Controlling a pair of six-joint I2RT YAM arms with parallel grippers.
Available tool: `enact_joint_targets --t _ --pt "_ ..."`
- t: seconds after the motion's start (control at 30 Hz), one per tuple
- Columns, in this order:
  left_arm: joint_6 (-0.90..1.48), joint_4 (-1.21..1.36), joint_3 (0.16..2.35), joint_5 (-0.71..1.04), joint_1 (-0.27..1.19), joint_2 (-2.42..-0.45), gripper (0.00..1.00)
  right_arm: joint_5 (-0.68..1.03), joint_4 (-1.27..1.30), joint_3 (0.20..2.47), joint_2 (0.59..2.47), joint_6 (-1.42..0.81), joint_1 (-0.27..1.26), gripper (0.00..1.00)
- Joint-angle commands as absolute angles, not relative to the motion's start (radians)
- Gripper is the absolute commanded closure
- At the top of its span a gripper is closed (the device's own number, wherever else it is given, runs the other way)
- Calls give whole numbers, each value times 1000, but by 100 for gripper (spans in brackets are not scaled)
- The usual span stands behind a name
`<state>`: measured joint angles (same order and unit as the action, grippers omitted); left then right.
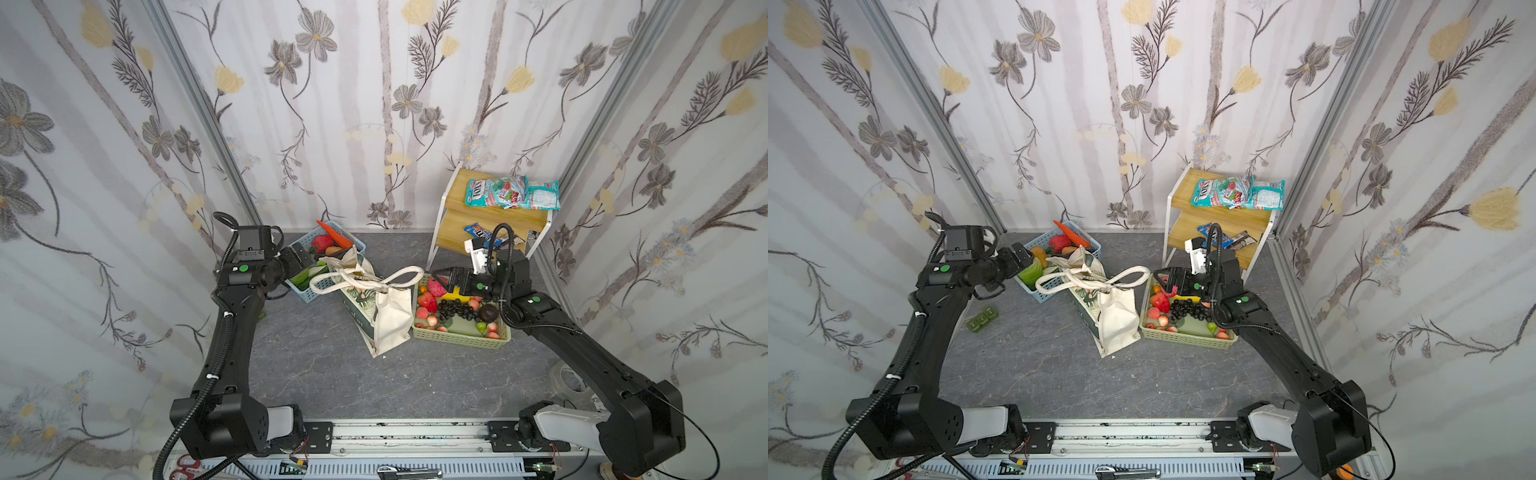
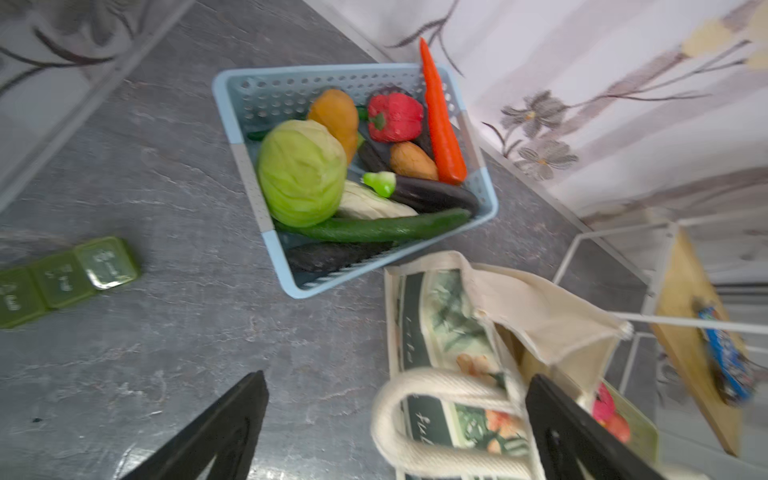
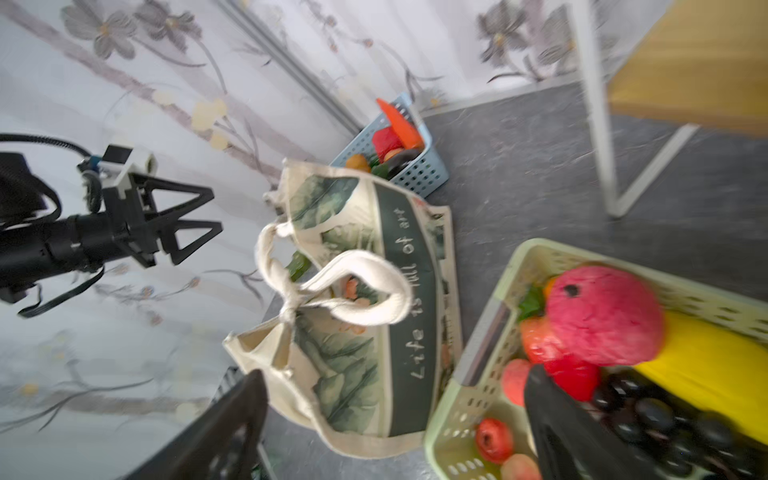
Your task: Place the food into the grocery bag and tie it
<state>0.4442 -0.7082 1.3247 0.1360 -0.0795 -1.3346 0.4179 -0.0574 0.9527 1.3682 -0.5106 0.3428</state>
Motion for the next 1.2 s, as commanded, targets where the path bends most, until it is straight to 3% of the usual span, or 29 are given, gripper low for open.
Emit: enact_joint_targets --t 0.0,0.1,0.2,0.3,0.6,1.0,1.17 --pt "409 -563 1229 -152 -81 -1347 0 135 -93 932 1327 -421 291 0" --pt "315 -295 1019 -183 -81 -1286 0 -70 -46 877 1296 -366 251 0" --pt "207 -19 813 -188 -81 -1228 0 -170 9 822 1280 -344 203 0" --pt "207 -19 646 -188 -80 -1226 0 -160 146 705 1249 -293 158 0" --pt "207 -19 485 -188 -72 -1315 0 -294 542 439 1193 -148 118 0" --pt "207 -19 346 -188 -31 -1473 0 -274 1229 188 1398 -32 72 0" --pt "207 -19 301 -188 -14 -1563 0 -226 1361 175 1505 -26 61 0"
